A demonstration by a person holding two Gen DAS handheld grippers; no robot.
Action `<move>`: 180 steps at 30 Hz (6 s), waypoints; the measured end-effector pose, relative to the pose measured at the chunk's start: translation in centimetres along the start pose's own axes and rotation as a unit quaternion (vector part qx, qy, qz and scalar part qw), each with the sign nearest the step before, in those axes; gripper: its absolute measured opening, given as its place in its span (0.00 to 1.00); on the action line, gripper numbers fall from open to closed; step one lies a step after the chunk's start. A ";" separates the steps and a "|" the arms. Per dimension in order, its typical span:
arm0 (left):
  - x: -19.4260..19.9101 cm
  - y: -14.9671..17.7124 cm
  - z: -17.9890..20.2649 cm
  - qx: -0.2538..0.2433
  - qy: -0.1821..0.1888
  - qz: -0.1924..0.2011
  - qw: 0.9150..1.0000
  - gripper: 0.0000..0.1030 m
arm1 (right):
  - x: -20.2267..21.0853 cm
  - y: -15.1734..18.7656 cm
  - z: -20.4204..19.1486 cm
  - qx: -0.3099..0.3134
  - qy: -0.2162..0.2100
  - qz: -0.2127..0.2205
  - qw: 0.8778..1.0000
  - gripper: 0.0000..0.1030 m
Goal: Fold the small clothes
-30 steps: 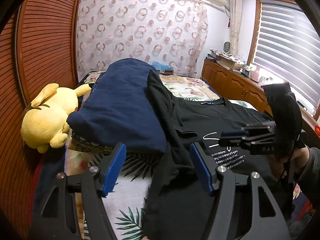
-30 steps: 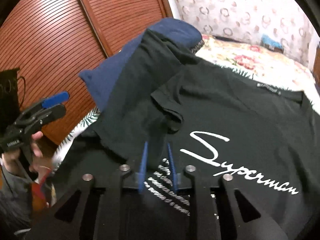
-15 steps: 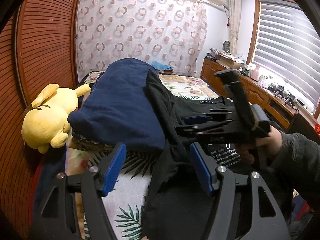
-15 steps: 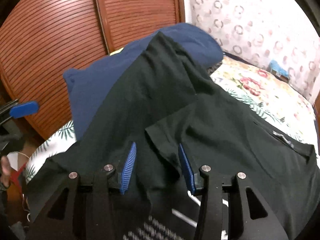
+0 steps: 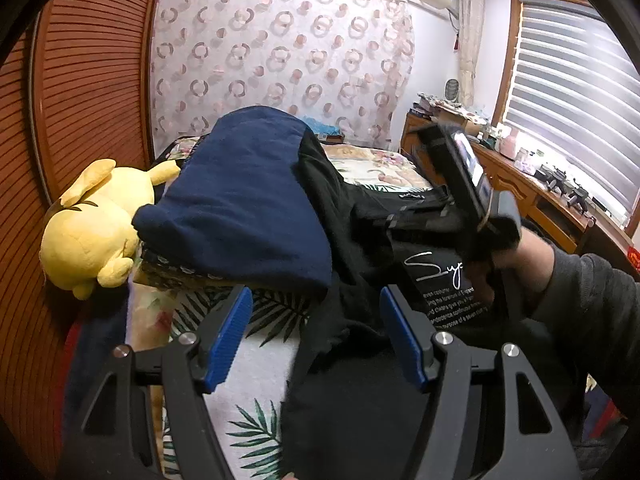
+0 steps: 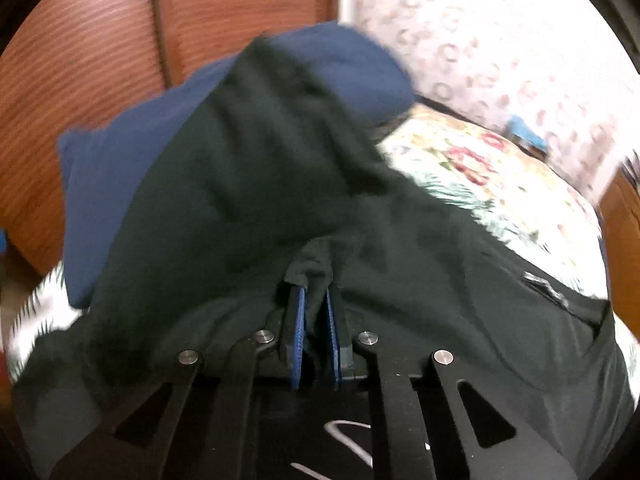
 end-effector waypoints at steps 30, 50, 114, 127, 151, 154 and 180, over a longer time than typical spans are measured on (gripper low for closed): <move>-7.4 0.1 9.9 -0.071 0.039 -0.067 0.994 0.64 | 22.4 12.9 13.4 -0.121 0.076 0.104 0.984 0.49; -11.8 1.1 11.6 -0.085 0.022 -0.128 0.988 0.64 | 25.1 22.1 21.8 -0.160 0.178 0.020 0.971 0.49; -4.7 -1.1 15.0 -0.076 0.063 -0.034 0.994 0.98 | 23.2 22.0 30.6 -0.267 0.125 0.011 0.956 0.40; -4.5 -0.9 15.1 -0.074 0.061 -0.036 0.995 0.98 | 23.3 21.4 29.4 -0.211 0.192 -0.006 0.958 0.02; -4.1 -0.5 14.3 -0.059 0.059 -0.031 0.996 0.98 | 19.2 13.5 19.8 -0.123 0.088 0.017 0.988 0.34; -4.0 -0.3 14.4 -0.060 0.059 -0.032 0.996 0.98 | 17.8 14.7 19.5 -0.110 0.087 -0.006 0.990 0.34; -4.1 0.3 15.3 -0.064 0.062 -0.033 0.995 0.98 | 21.1 21.0 19.4 -0.227 0.092 -0.014 0.969 0.42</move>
Point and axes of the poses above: each gripper's, at about its wrist camera, not at the fingertips, and x roughly against the way its jaws point, z to its right, y to its underside, the point moved 1 cm from there along -x, roughly the way its jaws point
